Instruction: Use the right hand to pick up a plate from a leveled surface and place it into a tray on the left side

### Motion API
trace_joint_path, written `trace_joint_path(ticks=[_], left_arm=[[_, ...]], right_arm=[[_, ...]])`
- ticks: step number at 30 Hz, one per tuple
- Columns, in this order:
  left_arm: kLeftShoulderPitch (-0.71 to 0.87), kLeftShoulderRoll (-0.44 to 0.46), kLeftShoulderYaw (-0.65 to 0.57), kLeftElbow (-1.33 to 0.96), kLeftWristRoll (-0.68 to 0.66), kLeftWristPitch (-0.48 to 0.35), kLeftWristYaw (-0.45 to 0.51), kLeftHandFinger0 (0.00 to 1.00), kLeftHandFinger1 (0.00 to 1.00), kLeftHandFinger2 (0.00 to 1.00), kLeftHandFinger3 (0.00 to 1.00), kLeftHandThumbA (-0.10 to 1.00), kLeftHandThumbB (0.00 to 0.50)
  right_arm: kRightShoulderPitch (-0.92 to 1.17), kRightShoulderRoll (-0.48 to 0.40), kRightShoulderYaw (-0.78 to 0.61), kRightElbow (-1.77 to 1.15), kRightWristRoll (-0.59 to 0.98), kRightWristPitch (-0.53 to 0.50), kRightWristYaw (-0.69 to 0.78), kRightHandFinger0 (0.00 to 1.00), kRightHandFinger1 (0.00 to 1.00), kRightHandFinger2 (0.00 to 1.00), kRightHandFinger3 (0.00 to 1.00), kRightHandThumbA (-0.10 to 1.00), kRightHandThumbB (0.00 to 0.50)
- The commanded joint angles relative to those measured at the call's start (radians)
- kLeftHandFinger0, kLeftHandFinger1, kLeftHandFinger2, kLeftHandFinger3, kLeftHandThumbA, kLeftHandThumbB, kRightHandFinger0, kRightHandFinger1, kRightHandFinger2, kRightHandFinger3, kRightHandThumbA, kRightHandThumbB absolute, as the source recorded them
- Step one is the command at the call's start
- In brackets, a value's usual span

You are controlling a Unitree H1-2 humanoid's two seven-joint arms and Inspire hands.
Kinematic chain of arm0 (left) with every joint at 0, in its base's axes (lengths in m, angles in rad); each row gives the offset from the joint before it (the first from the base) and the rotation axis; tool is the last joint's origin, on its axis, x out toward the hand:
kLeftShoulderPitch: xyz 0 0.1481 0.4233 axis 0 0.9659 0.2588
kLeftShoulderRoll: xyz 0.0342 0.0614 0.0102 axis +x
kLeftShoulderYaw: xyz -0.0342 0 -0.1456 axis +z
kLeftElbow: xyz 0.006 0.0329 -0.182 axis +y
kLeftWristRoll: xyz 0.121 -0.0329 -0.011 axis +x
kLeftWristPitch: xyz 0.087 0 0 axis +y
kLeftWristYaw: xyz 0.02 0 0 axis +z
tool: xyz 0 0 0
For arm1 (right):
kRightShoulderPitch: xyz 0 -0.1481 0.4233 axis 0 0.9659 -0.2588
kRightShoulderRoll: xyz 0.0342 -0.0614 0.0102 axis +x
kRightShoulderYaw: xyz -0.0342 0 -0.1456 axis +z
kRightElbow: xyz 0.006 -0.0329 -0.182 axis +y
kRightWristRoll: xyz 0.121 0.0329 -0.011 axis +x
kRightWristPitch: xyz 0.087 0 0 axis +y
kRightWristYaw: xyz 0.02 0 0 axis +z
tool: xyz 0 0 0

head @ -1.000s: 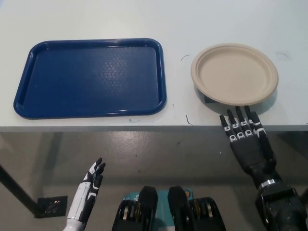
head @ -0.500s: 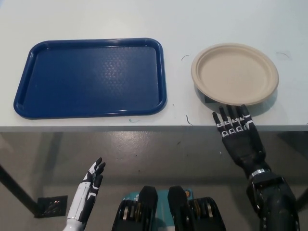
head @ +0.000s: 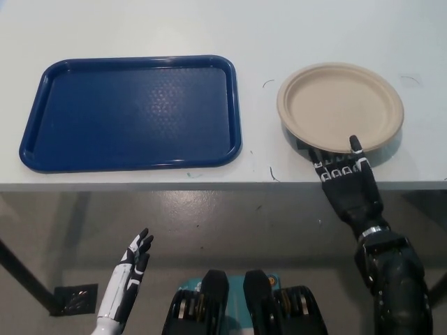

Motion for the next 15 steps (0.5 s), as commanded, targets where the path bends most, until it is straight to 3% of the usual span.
trace_joint_path(ticks=[1, 2, 3, 4, 5, 6, 7, 8, 9, 13, 15], left_arm=[[-0.008, 0.001, -0.003, -0.027, 0.001, -0.04, 0.015, 1.0, 1.0, 1.0, 1.0, 1.0, 0.163], [-0.01, 0.001, -0.001, -0.023, -0.004, -0.042, 0.013, 1.0, 1.0, 1.0, 1.0, 1.0, 0.162], [-0.011, 0.001, -0.001, -0.024, -0.007, -0.039, 0.01, 1.0, 1.0, 1.0, 1.0, 1.0, 0.156], [-0.008, 0.001, -0.002, -0.03, -0.01, -0.031, 0.007, 1.0, 1.0, 1.0, 1.0, 1.0, 0.156], [-0.006, 0.001, -0.003, -0.032, -0.01, -0.028, 0.005, 1.0, 1.0, 1.0, 1.0, 1.0, 0.155], [-0.005, 0.001, -0.004, -0.031, -0.012, -0.028, 0.003, 1.0, 1.0, 1.0, 1.0, 1.0, 0.149], [-0.006, 0.003, -0.004, -0.031, -0.012, -0.027, 0.001, 1.0, 1.0, 1.0, 1.0, 1.0, 0.148], [-0.007, 0.004, -0.005, -0.03, -0.005, -0.026, 0.003, 1.0, 1.0, 1.0, 1.0, 1.0, 0.153], [-0.008, 0.004, -0.006, -0.029, -0.006, -0.024, 0.001, 1.0, 1.0, 1.0, 1.0, 1.0, 0.151], [-0.001, 0.002, -0.003, -0.029, -0.003, -0.025, 0.007, 1.0, 1.0, 1.0, 1.0, 1.0, 0.147], [0.002, 0.002, -0.002, -0.032, -0.01, -0.02, 0.002, 1.0, 1.0, 1.0, 1.0, 1.0, 0.154]], right_arm=[[-0.071, -0.019, -0.025, -0.05, -0.032, -0.003, -0.091, 1.0, 1.0, 1.0, 1.0, 1.0, 0.5], [-0.079, -0.016, -0.04, -0.087, -0.027, 0.024, -0.192, 1.0, 1.0, 1.0, 1.0, 1.0, 0.49], [-0.087, -0.019, -0.04, -0.103, -0.048, 0.038, -0.264, 0.58, 0.65, 0.87, 1.0, 1.0, 0.443], [-0.098, -0.025, -0.037, -0.11, -0.093, 0.045, -0.358, 0.12, 0.18, 0.4, 0.69, 0.79, 0.242], [-0.101, -0.031, -0.036, -0.109, -0.113, 0.046, -0.392, 0.0, 0.02, 0.21, 0.29, 0.77, 0.239], [-0.101, -0.037, -0.033, -0.11, -0.124, 0.046, -0.406, 0.0, 0.01, 0.27, 0.28, 0.68, 0.161], [-0.099, -0.037, -0.034, -0.111, -0.125, 0.046, -0.411, 0.0, 0.04, 0.33, 0.34, 0.65, 0.128], [-0.101, -0.033, -0.043, -0.117, -0.114, 0.054, -0.439, 0.0, 0.11, 0.42, 0.54, 0.5, 0.006], [-0.101, -0.028, -0.061, -0.125, -0.089, 0.071, -0.479, 0.0, 0.16, 0.47, 0.68, 0.37, 0.0], [-0.091, -0.013, -0.075, -0.132, -0.053, 0.104, -0.504, 0.0, 0.21, 0.53, 0.81, 0.19, 0.0], [-0.084, -0.009, -0.071, -0.136, -0.06, 0.109, -0.502, 0.0, 0.21, 0.53, 0.81, 0.19, 0.0]])
